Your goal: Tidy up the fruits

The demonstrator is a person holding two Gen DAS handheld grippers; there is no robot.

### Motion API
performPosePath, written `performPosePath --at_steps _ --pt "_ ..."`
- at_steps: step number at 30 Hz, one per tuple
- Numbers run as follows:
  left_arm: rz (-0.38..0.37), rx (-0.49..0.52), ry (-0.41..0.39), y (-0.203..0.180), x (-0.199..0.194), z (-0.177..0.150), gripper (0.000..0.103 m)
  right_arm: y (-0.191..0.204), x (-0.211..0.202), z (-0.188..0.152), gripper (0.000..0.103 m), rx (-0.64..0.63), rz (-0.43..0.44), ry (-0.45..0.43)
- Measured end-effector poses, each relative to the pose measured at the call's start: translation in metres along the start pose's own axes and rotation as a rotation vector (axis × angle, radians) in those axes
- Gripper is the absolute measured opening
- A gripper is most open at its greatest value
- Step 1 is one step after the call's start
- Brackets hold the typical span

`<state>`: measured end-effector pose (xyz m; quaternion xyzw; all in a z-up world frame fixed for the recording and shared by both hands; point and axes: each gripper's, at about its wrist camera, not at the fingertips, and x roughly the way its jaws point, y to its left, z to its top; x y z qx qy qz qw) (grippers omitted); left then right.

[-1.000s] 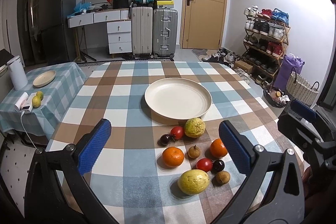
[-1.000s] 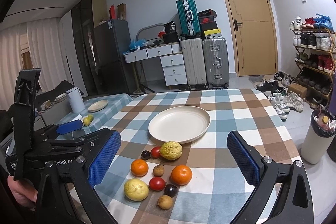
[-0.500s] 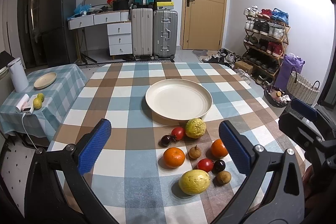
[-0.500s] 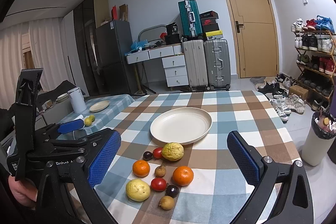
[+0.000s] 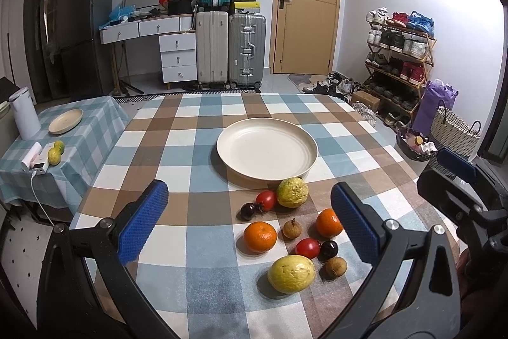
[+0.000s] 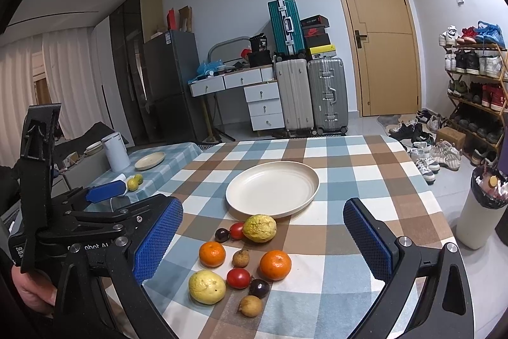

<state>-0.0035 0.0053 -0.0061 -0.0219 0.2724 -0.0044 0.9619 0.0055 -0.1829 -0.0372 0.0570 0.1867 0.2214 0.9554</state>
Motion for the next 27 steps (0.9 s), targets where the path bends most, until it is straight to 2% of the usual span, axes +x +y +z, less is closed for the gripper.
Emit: performPosePath --at_steps 13,20,27 --pt "-0.012 0.003 0.014 -0.004 0.002 -0.003 0.102 -0.005 0.003 0.000 0.103 0.015 -0.016 0.007" --pt "-0.060 0.010 0.054 -0.008 0.014 -0.014 0.102 -0.010 0.007 -0.002 0.103 0.029 -0.028 0.015" --pt "-0.133 0.026 0.129 -0.009 0.037 -0.039 0.102 -0.019 0.014 -0.007 0.103 0.045 -0.037 0.037"
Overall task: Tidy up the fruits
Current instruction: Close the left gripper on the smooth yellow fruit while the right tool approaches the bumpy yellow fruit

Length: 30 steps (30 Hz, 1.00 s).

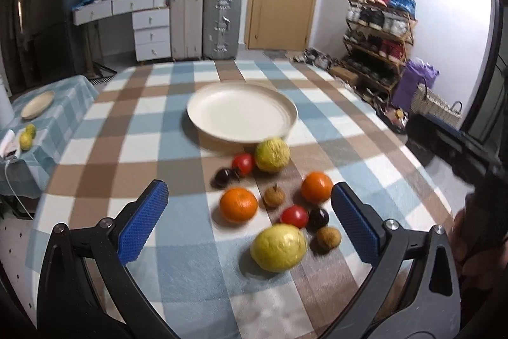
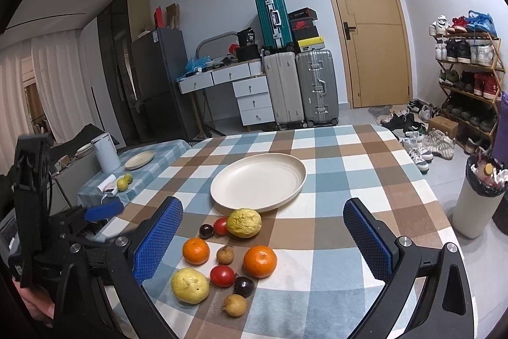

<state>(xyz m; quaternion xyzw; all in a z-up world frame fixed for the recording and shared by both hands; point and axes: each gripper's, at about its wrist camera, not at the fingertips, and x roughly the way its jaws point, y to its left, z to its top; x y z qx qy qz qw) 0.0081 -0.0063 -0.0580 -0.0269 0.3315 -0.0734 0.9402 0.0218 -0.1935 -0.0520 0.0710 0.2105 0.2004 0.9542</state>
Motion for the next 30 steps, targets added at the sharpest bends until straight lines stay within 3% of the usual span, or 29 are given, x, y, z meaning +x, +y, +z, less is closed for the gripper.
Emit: performPosePath --at_steps 14,17,22,30 --pt "-0.096 0.010 0.132 -0.005 0.053 -0.034 0.099 -0.011 0.022 -0.013 0.103 0.019 -0.015 0.056" --pt "-0.114 0.001 0.151 -0.004 0.059 -0.040 0.091 -0.015 0.027 -0.015 0.103 0.030 -0.015 0.065" --pt "-0.209 -0.046 0.192 0.004 0.067 -0.045 0.054 -0.019 0.033 -0.018 0.103 0.037 -0.018 0.079" --pt "-0.283 -0.085 0.194 0.012 0.065 -0.043 0.050 -0.021 0.045 -0.021 0.103 0.038 -0.005 0.103"
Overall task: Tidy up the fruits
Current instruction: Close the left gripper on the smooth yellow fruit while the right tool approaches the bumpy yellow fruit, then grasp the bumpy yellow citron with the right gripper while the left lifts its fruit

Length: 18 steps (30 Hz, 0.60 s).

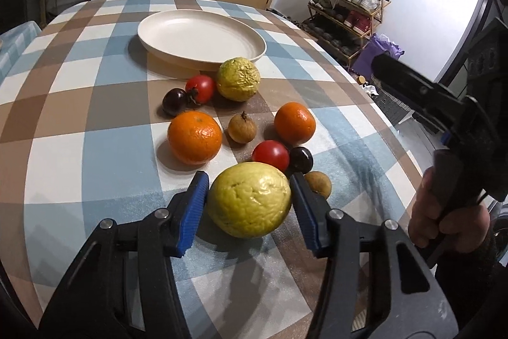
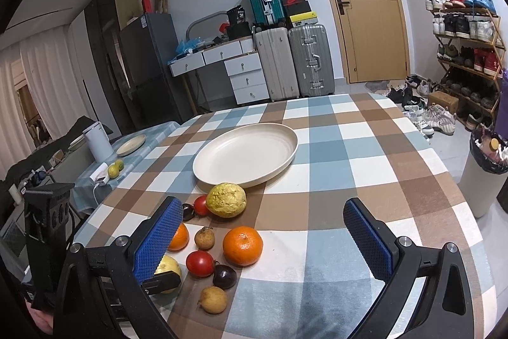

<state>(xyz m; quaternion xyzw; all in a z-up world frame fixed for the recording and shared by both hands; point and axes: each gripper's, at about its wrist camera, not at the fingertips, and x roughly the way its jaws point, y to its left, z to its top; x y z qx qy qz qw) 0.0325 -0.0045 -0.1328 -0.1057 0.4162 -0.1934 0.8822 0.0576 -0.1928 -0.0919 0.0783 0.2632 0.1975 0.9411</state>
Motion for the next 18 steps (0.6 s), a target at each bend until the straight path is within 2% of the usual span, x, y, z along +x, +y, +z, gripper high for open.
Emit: performPosePath --at_steps 7,18 --pt "-0.019 -0.002 -0.045 0.008 -0.020 0.006 0.050 -0.003 0.023 0.003 0.103 0.040 0.043 0.074" --pt "0.014 -0.020 -0.116 0.038 -0.048 0.029 0.050 0.008 0.062 0.011 0.103 0.049 0.141 0.159"
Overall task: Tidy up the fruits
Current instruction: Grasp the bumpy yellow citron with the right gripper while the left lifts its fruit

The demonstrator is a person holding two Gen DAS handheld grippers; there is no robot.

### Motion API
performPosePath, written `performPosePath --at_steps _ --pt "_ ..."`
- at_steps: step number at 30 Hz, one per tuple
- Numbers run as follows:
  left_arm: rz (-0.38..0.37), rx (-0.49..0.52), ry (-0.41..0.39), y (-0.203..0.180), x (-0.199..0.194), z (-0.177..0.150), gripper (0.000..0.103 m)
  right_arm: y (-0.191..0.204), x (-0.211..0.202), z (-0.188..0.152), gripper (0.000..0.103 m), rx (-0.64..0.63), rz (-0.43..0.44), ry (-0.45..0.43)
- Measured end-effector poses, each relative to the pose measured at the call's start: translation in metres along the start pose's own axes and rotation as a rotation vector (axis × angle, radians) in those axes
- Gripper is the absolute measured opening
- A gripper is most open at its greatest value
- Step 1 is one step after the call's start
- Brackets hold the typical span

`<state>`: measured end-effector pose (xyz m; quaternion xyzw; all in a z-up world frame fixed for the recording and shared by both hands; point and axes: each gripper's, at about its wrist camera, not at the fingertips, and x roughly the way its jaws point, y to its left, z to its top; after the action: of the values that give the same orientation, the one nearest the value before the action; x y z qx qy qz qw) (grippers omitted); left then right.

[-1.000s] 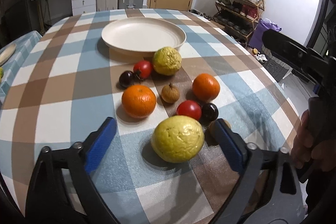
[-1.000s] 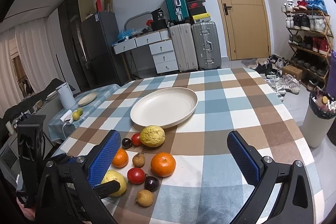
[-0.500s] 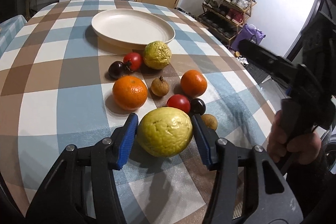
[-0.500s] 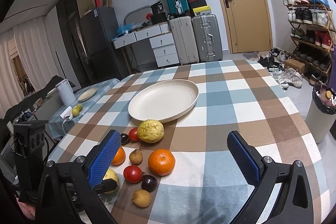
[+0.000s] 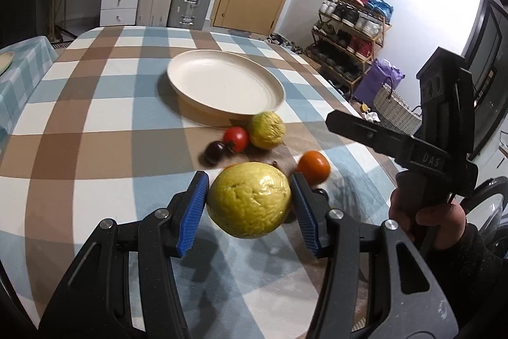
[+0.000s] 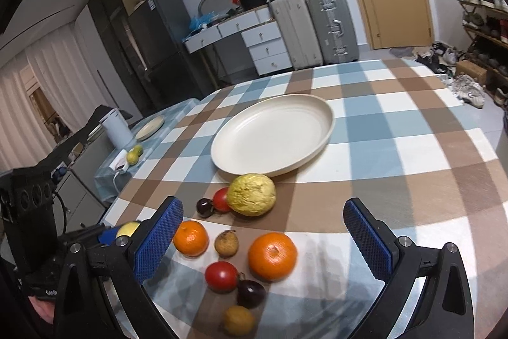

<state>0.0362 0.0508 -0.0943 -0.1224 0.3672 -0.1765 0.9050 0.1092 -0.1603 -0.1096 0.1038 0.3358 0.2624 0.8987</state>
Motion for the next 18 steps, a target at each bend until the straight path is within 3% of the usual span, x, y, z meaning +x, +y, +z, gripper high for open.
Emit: performPosePath --at_steps 14,18 --pt "0.028 -0.048 0.005 0.032 0.010 0.011 0.050 -0.006 0.068 0.014 0.102 0.105 0.100 0.181" --pt "0.028 -0.065 0.007 0.038 0.013 0.014 0.050 -0.009 0.084 0.017 0.095 0.120 0.097 0.220"
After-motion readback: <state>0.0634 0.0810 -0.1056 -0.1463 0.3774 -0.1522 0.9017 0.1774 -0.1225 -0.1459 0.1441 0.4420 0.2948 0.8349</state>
